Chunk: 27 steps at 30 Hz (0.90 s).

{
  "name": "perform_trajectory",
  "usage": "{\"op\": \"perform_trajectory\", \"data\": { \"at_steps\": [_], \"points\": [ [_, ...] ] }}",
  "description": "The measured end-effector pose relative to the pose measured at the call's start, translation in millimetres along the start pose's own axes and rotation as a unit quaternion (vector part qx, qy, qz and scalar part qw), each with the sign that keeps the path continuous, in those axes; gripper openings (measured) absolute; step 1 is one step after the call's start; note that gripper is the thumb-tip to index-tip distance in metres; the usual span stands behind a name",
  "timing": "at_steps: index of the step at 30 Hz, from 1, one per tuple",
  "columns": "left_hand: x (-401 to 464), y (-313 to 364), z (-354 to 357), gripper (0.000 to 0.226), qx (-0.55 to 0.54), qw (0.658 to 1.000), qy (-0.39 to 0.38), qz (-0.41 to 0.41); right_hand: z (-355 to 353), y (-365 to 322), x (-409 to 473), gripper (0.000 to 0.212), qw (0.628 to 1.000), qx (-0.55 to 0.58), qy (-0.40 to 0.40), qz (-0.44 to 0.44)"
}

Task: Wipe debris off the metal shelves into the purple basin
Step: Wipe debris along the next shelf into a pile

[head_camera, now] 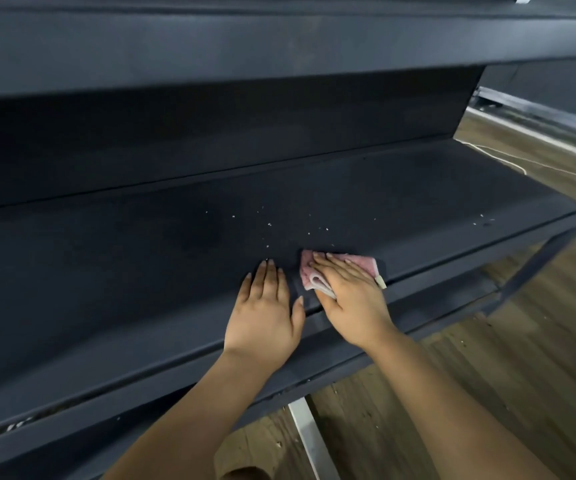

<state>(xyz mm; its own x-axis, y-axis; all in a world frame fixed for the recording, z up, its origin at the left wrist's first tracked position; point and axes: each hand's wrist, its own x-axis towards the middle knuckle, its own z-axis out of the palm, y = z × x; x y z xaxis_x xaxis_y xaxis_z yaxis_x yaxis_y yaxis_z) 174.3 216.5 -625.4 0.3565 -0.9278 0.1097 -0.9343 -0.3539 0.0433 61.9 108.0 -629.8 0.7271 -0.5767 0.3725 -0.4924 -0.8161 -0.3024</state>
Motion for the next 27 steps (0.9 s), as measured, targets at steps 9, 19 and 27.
{"op": "perform_trajectory", "data": {
  "at_steps": [9, 19, 27],
  "points": [
    [-1, -2, 6, 0.092, -0.024, 0.999, 0.025, 0.007, -11, 3, 10, 0.036, 0.989, 0.001, 0.036, 0.147],
    [-3, 0, -5, 0.095, 0.018, 1.000, -0.009, 0.008, -14, -17, 17, 0.034, 0.988, 0.061, -0.069, 0.124],
    [21, 31, -4, 0.060, 0.034, 0.998, 0.016, 0.043, -40, 23, 12, 0.034, 0.997, 0.057, 0.017, 0.046]
  ]
}}
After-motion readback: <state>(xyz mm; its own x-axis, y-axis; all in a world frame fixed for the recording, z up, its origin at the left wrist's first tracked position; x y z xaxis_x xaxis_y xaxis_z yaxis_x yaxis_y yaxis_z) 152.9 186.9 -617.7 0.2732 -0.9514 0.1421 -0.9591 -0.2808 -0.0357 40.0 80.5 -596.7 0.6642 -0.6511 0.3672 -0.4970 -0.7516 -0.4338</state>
